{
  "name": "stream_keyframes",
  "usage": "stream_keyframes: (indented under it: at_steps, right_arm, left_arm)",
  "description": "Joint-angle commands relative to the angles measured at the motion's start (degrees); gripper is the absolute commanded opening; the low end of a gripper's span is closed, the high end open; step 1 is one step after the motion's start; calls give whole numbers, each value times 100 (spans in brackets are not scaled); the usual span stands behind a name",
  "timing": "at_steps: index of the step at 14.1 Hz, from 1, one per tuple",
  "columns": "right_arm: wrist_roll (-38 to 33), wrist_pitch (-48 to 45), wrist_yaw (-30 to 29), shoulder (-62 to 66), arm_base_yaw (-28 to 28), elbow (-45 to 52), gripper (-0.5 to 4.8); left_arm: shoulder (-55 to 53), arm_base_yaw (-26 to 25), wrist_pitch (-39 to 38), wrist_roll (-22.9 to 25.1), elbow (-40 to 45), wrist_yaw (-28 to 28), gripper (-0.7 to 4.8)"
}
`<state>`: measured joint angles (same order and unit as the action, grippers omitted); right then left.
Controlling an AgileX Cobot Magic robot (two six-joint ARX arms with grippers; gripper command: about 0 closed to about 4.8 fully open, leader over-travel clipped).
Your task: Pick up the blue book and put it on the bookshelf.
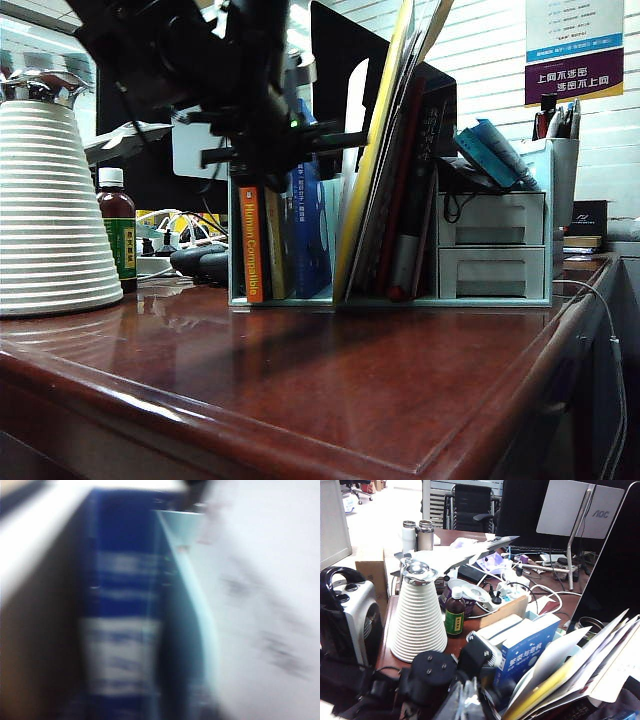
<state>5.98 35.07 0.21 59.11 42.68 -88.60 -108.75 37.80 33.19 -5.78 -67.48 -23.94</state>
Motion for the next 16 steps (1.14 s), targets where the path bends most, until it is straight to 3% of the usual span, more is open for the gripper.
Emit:
stream_keyframes:
  at_steps: [1, 4, 5, 6, 7, 8, 9, 13, 15, 16]
  right_arm:
    - [7, -70, 26, -20, 4, -22, -6]
    - [7, -153, 407, -11, -2, -22, -6]
    - [7, -179, 636, -9, -2, -22, -6]
    - [9, -229, 656, -9, -2, -13, -6]
    - [24, -256, 678, -9, -2, 33, -6]
    - [50, -326, 741, -17, -2, 247, -6]
    - [52, -555, 737, -77, -2, 590, -6]
    - [306, -3567, 258, -927, -2, 3440, -6]
    - [299, -4286, 396, -1272, -2, 4612, -6]
    - [299, -4634, 682, -1443, -2, 5128, -6]
  left_arm:
    - [358, 66, -389, 129, -24, 103, 408]
    - [1104, 66, -1421, 127, -24, 77, 406]
    - [1493, 66, -1937, 127, -24, 52, 349]
    - [1878, 66, -2398, 129, -24, -11, 175]
    - [2267, 66, -2811, 131, -24, -243, 48]
    - [2643, 66, -3169, 131, -24, -302, -8]
    - [2979, 66, -3445, 127, -20, -299, -6]
    - [4684, 162, -3735, 240, 697, 52, -6]
    - [5558, 179, -3722, 743, 1537, 774, -6]
    - [5973, 190, -3698, 732, 1993, 953, -6]
